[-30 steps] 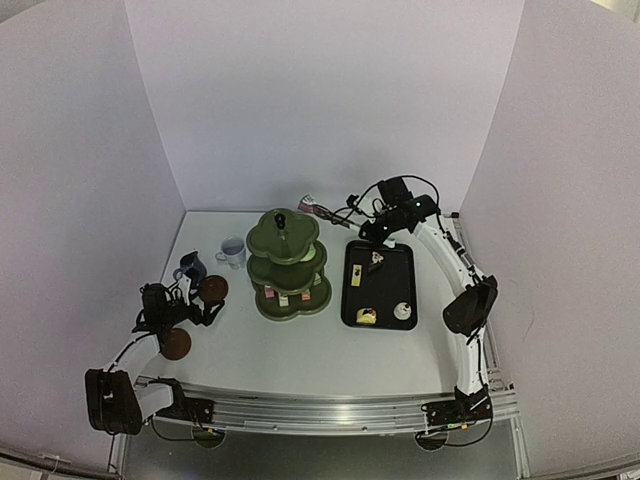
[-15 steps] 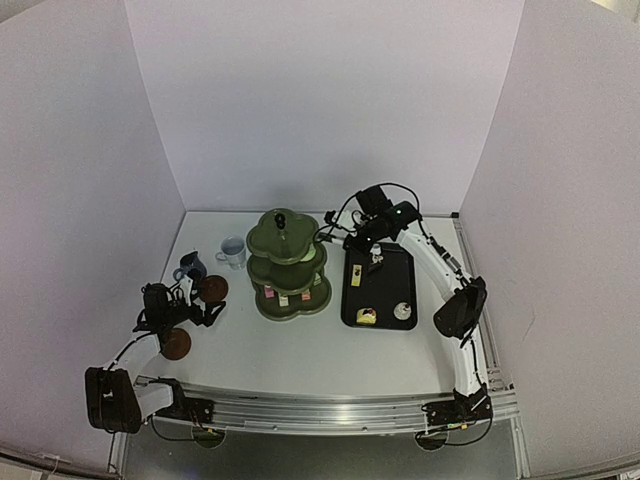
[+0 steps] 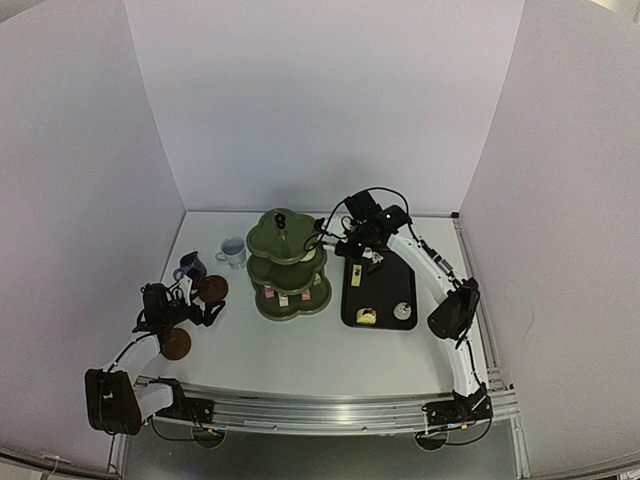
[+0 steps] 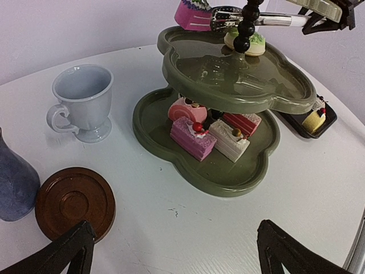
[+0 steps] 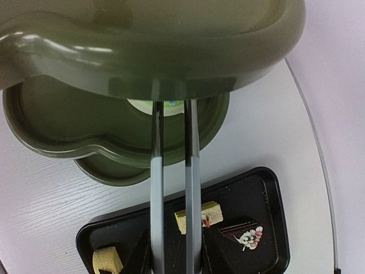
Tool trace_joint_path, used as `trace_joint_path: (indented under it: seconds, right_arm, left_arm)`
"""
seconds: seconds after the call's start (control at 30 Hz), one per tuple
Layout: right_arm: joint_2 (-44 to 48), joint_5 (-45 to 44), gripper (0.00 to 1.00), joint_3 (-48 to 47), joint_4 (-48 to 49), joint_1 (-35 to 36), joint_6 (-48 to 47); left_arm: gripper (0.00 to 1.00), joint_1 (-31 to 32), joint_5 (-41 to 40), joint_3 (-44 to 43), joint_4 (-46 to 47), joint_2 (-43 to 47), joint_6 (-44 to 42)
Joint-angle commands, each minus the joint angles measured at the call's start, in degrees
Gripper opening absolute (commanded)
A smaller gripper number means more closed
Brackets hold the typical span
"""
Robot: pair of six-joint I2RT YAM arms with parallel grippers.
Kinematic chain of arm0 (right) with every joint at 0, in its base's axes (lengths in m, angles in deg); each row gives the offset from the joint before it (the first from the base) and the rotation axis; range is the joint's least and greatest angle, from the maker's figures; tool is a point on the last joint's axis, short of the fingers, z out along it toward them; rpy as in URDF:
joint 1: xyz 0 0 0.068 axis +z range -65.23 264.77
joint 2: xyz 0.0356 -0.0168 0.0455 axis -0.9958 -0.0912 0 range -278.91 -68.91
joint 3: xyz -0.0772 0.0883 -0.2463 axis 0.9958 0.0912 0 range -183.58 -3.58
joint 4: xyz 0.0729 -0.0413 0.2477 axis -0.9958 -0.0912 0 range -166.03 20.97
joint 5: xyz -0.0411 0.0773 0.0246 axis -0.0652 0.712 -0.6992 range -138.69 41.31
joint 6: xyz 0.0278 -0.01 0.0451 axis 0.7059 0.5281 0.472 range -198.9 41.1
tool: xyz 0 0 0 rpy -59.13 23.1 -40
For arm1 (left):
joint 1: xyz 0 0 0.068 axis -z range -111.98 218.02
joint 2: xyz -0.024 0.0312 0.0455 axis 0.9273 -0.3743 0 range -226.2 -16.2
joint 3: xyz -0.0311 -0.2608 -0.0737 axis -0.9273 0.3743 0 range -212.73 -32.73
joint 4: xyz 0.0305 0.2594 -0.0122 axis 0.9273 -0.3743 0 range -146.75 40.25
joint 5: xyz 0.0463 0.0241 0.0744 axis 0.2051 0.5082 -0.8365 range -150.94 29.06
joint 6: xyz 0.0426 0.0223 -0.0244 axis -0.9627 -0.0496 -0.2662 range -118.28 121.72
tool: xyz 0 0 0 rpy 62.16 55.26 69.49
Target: Serve the afternoon tea
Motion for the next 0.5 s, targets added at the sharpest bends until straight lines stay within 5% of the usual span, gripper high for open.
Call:
trace_joint_path:
  seconds: [0.0,0.47]
  right_arm:
    - [-0.26,0.13,0.07,-2.64,1.13,0.58,-0.03]
    - [1.09,-1.12,0.20,-1.64,1.17,1.25,-2.67]
  left_arm:
    - [0.99,0.20,-0.30,0.66,0.41,1.24,-0.38]
    - [0.99,0.22,-0.49,1.05,0.37,1.81,-0.45]
